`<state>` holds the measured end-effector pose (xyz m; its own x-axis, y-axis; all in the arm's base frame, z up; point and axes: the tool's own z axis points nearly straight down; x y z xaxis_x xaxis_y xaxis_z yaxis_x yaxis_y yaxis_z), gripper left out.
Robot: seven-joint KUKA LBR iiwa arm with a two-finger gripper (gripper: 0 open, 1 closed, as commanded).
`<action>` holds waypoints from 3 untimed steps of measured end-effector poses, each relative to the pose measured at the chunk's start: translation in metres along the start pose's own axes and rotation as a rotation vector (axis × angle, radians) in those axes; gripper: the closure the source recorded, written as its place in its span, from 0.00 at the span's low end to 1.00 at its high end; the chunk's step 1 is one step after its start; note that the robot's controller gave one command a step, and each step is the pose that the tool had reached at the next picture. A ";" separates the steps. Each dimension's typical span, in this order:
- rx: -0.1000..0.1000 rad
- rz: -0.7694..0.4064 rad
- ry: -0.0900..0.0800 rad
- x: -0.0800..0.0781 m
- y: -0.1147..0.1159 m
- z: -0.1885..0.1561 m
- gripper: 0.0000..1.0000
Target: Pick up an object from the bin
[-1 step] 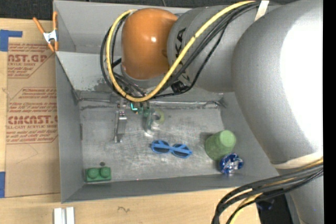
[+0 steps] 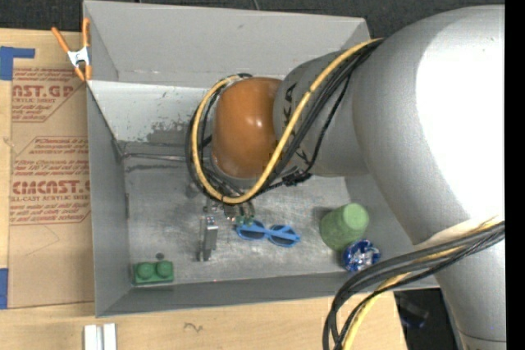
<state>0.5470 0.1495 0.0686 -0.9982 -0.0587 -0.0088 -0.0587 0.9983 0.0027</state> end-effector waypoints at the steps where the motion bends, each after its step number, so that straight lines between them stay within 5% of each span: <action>1: 0.004 0.026 0.000 -0.024 -0.078 -0.004 0.00; 2: 0.002 0.105 0.005 0.044 -0.109 -0.006 0.00; 3: 0.000 0.102 0.000 0.040 -0.107 -0.007 1.00</action>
Offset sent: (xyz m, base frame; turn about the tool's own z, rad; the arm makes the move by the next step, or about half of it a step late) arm 0.0258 -0.0732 0.0014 0.0217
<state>0.5128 0.0401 0.0750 -0.9990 0.0433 -0.0088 0.0432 0.9991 0.0038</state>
